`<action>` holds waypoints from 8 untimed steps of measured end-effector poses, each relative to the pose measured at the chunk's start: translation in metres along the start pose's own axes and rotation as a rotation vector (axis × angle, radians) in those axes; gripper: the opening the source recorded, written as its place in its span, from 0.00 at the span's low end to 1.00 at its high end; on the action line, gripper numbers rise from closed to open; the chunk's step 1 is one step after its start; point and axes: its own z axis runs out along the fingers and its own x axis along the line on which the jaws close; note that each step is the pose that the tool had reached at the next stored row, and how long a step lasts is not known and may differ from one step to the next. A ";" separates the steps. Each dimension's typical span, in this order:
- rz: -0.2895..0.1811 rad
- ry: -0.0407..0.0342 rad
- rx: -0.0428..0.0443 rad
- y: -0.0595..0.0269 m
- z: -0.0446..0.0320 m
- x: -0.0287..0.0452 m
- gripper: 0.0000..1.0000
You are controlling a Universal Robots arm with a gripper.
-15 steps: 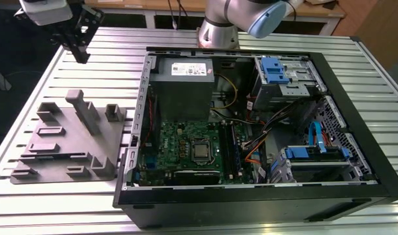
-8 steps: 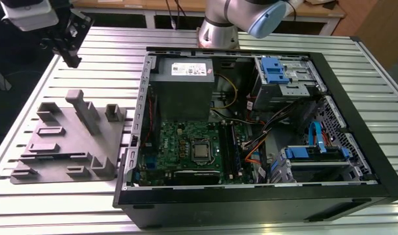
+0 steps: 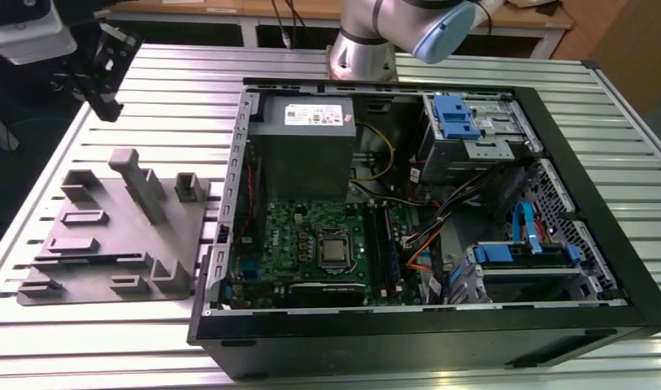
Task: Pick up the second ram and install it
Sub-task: 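Reach for the second ram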
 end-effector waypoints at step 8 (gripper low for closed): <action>0.000 0.0000 0.0000 -0.0131 0.0019 0.0092 0.07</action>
